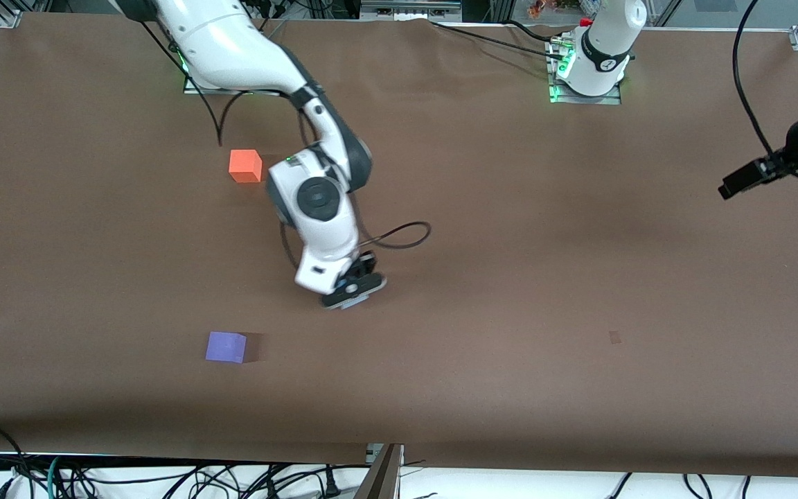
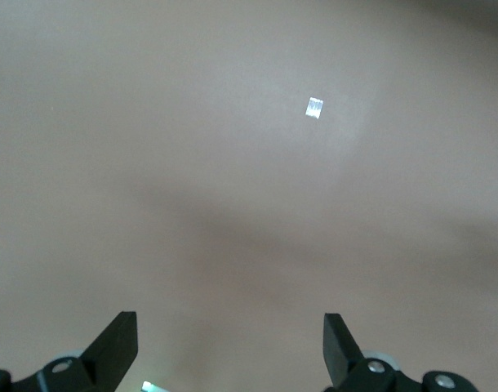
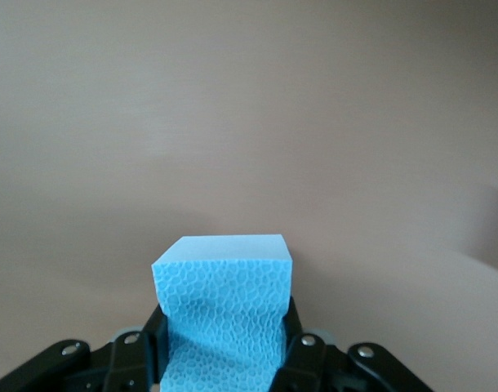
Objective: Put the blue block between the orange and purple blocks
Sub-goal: 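Carry the cube with the right gripper between the orange and purple cubes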
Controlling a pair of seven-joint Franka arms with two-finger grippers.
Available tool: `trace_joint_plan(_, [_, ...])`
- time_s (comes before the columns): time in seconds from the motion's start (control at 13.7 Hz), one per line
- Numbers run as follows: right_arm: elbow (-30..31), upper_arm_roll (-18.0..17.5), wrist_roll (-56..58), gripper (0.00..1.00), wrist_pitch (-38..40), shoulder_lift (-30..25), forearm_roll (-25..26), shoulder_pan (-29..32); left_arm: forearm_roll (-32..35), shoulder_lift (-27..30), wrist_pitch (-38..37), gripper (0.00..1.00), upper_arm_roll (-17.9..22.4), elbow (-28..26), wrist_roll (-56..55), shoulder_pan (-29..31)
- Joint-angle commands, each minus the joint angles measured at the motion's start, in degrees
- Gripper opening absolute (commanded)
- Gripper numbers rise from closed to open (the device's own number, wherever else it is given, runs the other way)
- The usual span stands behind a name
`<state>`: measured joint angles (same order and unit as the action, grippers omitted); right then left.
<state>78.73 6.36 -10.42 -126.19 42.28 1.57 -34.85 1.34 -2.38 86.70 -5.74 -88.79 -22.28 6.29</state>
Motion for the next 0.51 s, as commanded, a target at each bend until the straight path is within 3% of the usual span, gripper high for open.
trace_joint_plan(0.0, [3.0, -0.4, 3.3, 0.22, 8.7, -5.4, -1.4, 6.7, -0.5, -0.4, 0.0, 1.0, -0.7, 0.1, -0.6, 0.0])
trace_joint_plan(0.22, [11.8, 0.4, -1.1, 0.22, 8.2, -11.4, -2.3, 11.9, -0.2, 0.9, -0.4, 1.0, -4.3, -0.2, -0.7, -0.2])
trace_joint_plan(0.44, [27.6, 2.5, -1.7, 0.22, -2.2, -19.0, -2.5, 12.5, -0.9, 2.3, 0.0, 1.0, -4.6, -1.2, -0.7, 0.3])
